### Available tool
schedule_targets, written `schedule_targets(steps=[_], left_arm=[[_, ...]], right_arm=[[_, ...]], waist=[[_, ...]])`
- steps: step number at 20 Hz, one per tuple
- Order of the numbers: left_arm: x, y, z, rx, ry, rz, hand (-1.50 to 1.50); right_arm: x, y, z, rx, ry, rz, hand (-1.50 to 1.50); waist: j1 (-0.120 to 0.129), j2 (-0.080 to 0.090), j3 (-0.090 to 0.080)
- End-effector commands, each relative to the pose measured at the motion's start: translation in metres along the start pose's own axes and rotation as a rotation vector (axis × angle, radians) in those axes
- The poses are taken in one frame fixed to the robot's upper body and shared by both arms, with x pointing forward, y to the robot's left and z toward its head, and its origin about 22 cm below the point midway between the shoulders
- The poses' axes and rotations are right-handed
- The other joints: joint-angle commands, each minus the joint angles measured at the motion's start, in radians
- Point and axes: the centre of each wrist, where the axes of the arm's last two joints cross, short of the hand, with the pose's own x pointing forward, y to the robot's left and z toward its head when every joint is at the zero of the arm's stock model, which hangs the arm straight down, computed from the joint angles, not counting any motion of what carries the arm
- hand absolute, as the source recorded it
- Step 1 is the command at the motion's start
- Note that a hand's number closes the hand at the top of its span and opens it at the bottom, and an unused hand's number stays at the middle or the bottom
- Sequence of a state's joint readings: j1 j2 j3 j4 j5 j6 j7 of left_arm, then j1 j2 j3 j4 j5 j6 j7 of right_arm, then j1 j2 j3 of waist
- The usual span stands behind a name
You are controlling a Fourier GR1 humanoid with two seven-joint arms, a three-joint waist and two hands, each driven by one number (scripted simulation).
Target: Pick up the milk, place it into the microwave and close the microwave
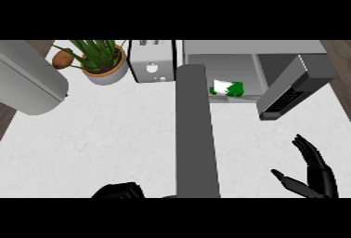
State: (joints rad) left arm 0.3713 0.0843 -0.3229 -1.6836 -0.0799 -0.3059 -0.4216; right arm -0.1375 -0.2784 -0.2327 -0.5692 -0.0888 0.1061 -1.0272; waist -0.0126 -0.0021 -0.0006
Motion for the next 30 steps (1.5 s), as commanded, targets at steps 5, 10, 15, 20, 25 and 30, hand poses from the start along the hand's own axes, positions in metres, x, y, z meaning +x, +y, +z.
schedule_targets(steps=[5, 10, 15, 20, 25, 30], left_arm=[[-0.011, -0.006, -0.047, 0.065, 0.01, -0.059, 1.5], [-0.027, -0.012, -0.093, -0.033, 0.033, -0.133, 1.5], [-0.037, -0.036, -0.109, -0.314, 0.227, -0.195, 1.5], [-0.062, -0.053, -0.119, -0.49, 0.367, -0.21, 1.5], [-0.068, -0.082, -0.13, -0.528, 0.278, -0.24, 1.5], [-0.063, -0.111, -0.125, -0.502, 0.201, -0.202, 1.5]], right_arm=[[0.017, -0.059, 0.021, -0.065, -0.051, -0.041, -1.5], [0.024, -0.09, 0.025, -0.048, -0.041, -0.046, -1.5], [0.031, -0.085, 0.011, -0.024, -0.065, -0.06, -1.5], [0.032, -0.093, 0.017, -0.022, -0.082, -0.072, -1.5], [0.031, -0.087, 0.019, 0.036, -0.102, -0.095, -1.5], [0.045, -0.075, -0.017, 0.086, -0.161, -0.127, -1.5]], waist=[[0.005, 0.001, 0.0], [0.003, 0.003, 0.001], [-0.015, 0.003, 0.001], [-0.026, 0.008, 0.001], [-0.034, 0.01, 0.0], [-0.052, 0.011, -0.002]])
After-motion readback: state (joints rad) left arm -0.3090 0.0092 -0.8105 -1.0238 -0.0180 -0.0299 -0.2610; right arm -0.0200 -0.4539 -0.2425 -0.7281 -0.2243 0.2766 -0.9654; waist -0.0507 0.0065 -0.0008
